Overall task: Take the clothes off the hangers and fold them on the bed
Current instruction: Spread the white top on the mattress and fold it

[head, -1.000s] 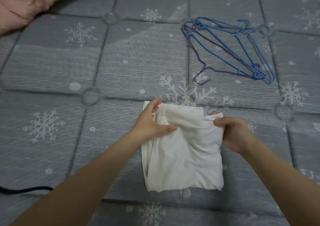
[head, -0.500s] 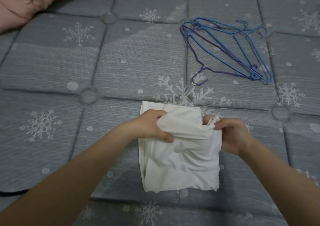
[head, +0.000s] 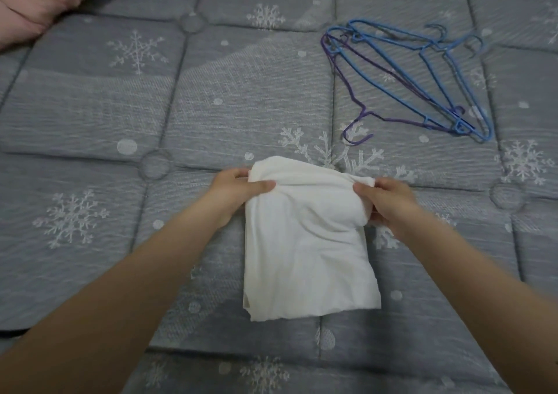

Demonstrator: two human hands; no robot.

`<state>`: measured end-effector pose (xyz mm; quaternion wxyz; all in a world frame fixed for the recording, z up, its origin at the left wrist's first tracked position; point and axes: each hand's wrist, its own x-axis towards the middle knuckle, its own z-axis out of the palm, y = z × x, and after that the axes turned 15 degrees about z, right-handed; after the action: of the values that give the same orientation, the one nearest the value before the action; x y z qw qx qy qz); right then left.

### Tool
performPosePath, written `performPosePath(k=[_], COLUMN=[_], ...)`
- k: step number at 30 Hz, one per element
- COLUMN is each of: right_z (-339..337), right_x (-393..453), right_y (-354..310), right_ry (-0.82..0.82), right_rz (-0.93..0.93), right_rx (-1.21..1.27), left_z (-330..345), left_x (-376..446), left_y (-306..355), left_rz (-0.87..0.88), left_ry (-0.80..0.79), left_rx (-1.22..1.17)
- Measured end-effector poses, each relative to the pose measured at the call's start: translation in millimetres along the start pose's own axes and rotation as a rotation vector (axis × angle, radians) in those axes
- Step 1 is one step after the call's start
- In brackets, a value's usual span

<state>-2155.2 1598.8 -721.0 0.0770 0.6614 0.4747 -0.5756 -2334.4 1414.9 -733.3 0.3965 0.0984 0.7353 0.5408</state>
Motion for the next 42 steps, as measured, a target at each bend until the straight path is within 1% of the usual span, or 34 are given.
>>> performPosePath(k=[2, 4, 6, 8, 10, 12, 14, 16, 17, 18, 21, 24, 26, 28, 31, 34, 37, 39, 41, 42], right_z=[3.1, 4.6, 5.4, 5.2, 3.2, 1.1, -1.0, -2.6, -3.7, -5.1, -9.7, -15.1, -18.0, -19.8, -23.0, -23.7, -23.6, -23.3, -23.0, -22.6], right_x=[4.6, 6.8, 9.0, 8.8, 6.0, 3.5, 2.2, -2.1, -4.4, -5.9, -14.1, -24.3, -32.2, -35.0, -38.0, -38.5, -36.3, -35.4, -36.6, -38.7], right_y=[2.1, 4.8, 10.1, 18.5, 28.3, 37.9, 45.2, 51.3, 56.0, 60.2, 72.2, 83.2, 92.4, 101.6, 116.2, 127.3, 140.1, 147.2, 150.0, 148.1], right_ry=[0.090, 0.098, 0.049, -0.034, -0.131, -0.181, -0.158, -0.141, -0.142, -0.148, -0.214, -0.231, -0.246, -0.257, -0.214, -0.111, 0.059, 0.140, 0.156, 0.151], right_rz=[-0.033, -0.035, 0.012, 0.086, 0.141, 0.147, 0.087, 0.030, 0.024, 0.034, 0.107, 0.123, 0.098, 0.075, 0.040, 0.025, 0.007, 0.000, -0.014, -0.028], right_rx=[-0.021, 0.027, 0.087, 0.138, 0.105, 0.040, -0.054, -0.105, -0.105, -0.104, -0.101, -0.215, -0.278, -0.273, -0.173, -0.108, -0.205, -0.268, -0.238, -0.205], left_z=[7.9, 14.0, 17.3, 17.8, 16.4, 13.3, 9.2, 7.0, 5.7, 5.2, 7.4, 12.9, 15.7, 18.0, 19.9, 22.0, 25.7, 28.1, 30.8, 32.3], left_x=[6.1, 8.7, 10.3, 9.3, 4.8, -2.9, -11.2, -20.8, -27.1, -33.8, -60.0, -86.5, -101.6, -112.5, -122.4, -126.4, -134.1, -137.2, -137.0, -135.2], left_y=[-13.9, -23.5, -28.9, -29.6, -28.2, -27.8, -31.5, -38.2, -42.5, -45.8, -54.5, -60.9, -68.9, -73.5, -79.7, -83.8, -89.5, -93.2, -92.8, -91.2], left_rz=[-0.064, -0.078, -0.082, -0.091, -0.090, -0.098, -0.100, -0.119, -0.128, -0.139, -0.225, -0.328, -0.325, -0.280, -0.214, -0.165, -0.157, -0.117, -0.078, -0.063], left_ry=[0.056, 0.125, 0.162, 0.156, 0.123, 0.063, 0.054, 0.139, 0.181, 0.189, 0.100, -0.017, -0.096, -0.112, -0.021, 0.053, 0.096, 0.140, 0.190, 0.206], left_rx=[-0.066, -0.103, -0.159, -0.241, -0.332, -0.376, -0.346, -0.271, -0.220, -0.179, -0.069, -0.037, -0.048, -0.032, -0.004, -0.006, 0.036, 0.167, 0.256, 0.261])
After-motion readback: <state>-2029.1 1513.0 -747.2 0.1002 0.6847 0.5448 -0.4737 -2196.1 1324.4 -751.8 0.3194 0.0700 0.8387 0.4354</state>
